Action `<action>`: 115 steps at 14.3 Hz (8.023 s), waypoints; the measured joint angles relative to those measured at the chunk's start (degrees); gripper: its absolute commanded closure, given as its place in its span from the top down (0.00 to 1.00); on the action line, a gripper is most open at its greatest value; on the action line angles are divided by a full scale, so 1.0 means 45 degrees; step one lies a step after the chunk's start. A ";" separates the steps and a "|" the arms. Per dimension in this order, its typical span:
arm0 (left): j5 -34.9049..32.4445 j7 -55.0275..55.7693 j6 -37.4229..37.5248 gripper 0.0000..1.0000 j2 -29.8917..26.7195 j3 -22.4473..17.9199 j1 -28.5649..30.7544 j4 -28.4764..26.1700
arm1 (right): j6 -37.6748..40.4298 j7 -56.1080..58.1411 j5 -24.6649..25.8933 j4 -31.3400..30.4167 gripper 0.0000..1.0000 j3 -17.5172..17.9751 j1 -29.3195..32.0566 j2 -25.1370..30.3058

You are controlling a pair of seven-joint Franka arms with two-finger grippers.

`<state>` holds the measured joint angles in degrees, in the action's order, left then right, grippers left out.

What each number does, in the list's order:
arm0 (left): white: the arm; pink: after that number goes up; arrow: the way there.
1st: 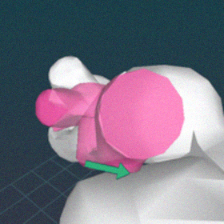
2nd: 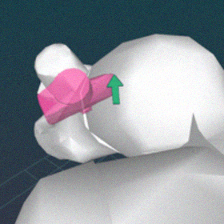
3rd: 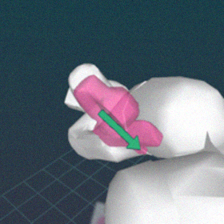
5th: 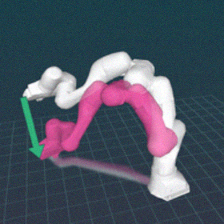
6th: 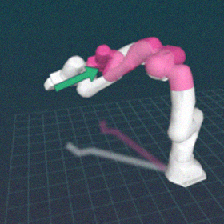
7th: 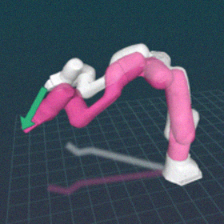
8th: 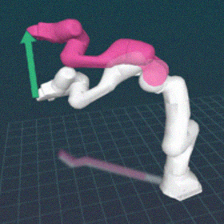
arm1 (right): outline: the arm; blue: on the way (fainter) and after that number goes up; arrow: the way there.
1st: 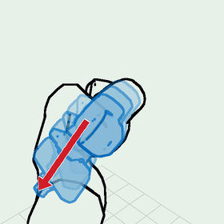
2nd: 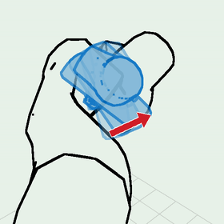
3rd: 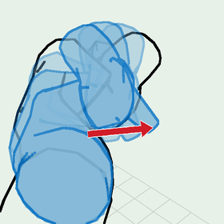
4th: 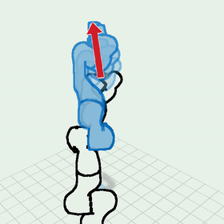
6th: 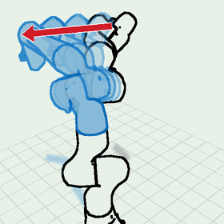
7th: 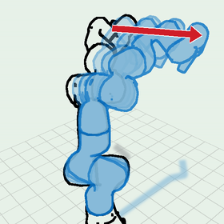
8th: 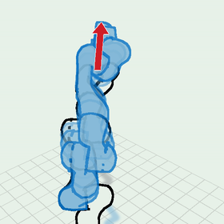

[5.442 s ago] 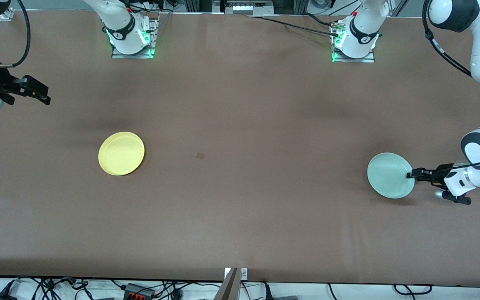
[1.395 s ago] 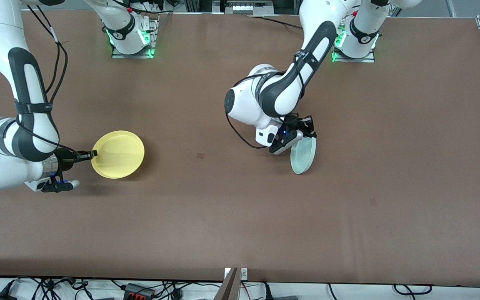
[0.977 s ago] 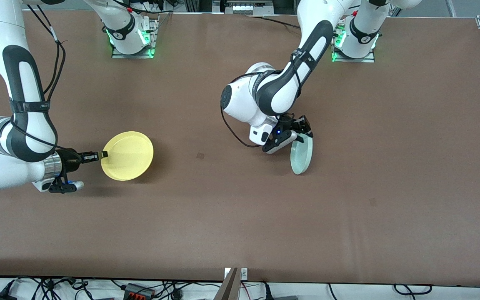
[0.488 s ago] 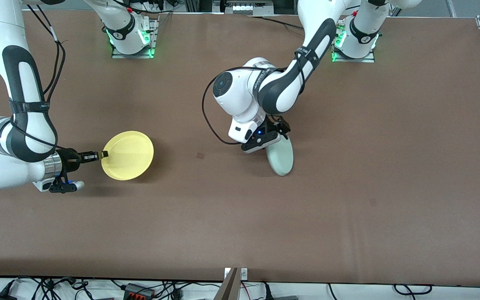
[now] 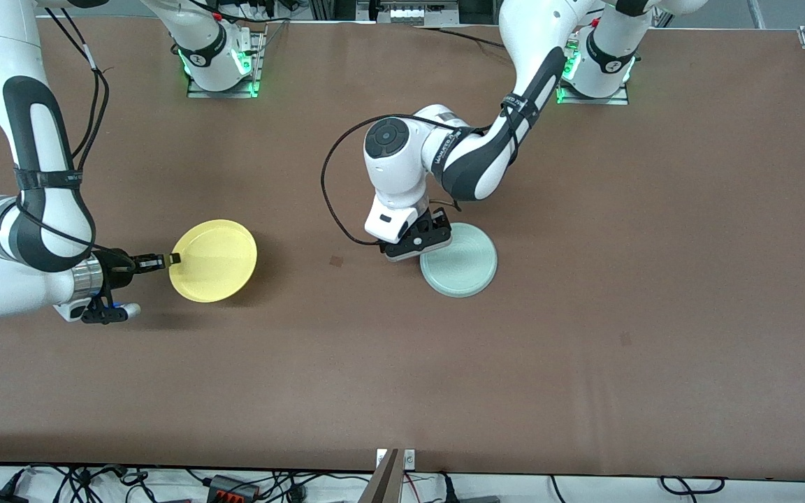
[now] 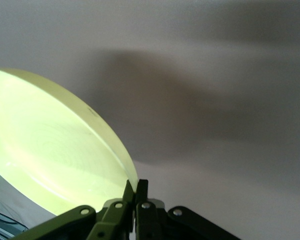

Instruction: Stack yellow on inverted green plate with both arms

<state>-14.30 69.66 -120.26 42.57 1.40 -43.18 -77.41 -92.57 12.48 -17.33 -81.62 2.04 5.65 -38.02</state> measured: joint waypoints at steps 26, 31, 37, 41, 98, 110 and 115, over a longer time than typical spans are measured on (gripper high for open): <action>0.1883 -1.3922 0.7335 1.00 -0.5171 -0.0133 0.7927 0.0533 | -0.4966 -0.8066 -0.3229 -0.0051 0.00 0.0143 -0.7104 -0.1276; 0.2926 -1.6516 0.7835 1.00 -0.5867 0.0021 0.9665 -0.0033 | -0.5999 -0.9591 -0.3999 0.0036 0.00 0.0143 -0.8293 -0.1509; 0.3239 -1.7594 0.6341 1.00 -0.7863 0.0184 1.0343 -0.2482 | -0.6598 -1.0247 -0.4125 0.0666 0.00 0.0145 -0.9106 -0.2313; 0.3087 -1.7621 0.5450 1.00 -0.9151 0.0245 0.9962 -0.3646 | -0.7502 -1.0820 -0.4126 0.1367 0.00 0.0146 -0.9613 -0.3023; 0.2880 -1.7660 0.5557 1.00 -0.9040 0.0182 0.9505 -0.3617 | 0.0550 -0.2618 0.3881 0.1590 1.00 -0.0041 -0.0327 0.5204; 0.3068 -1.7501 0.5559 1.00 -0.9035 0.0182 0.9507 -0.3605 | -0.0815 -0.2614 0.4385 -0.3807 1.00 -0.0002 -0.0275 0.8783; 0.3098 -1.7441 0.5561 1.00 -0.9033 0.0182 0.9508 -0.3602 | -0.1136 -0.2613 0.4385 -0.4462 1.00 0.0000 -0.0275 0.9392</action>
<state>-0.36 -8.83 -95.23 1.93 2.22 -0.40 -93.62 -97.68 0.72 2.41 -101.70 2.04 4.41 4.25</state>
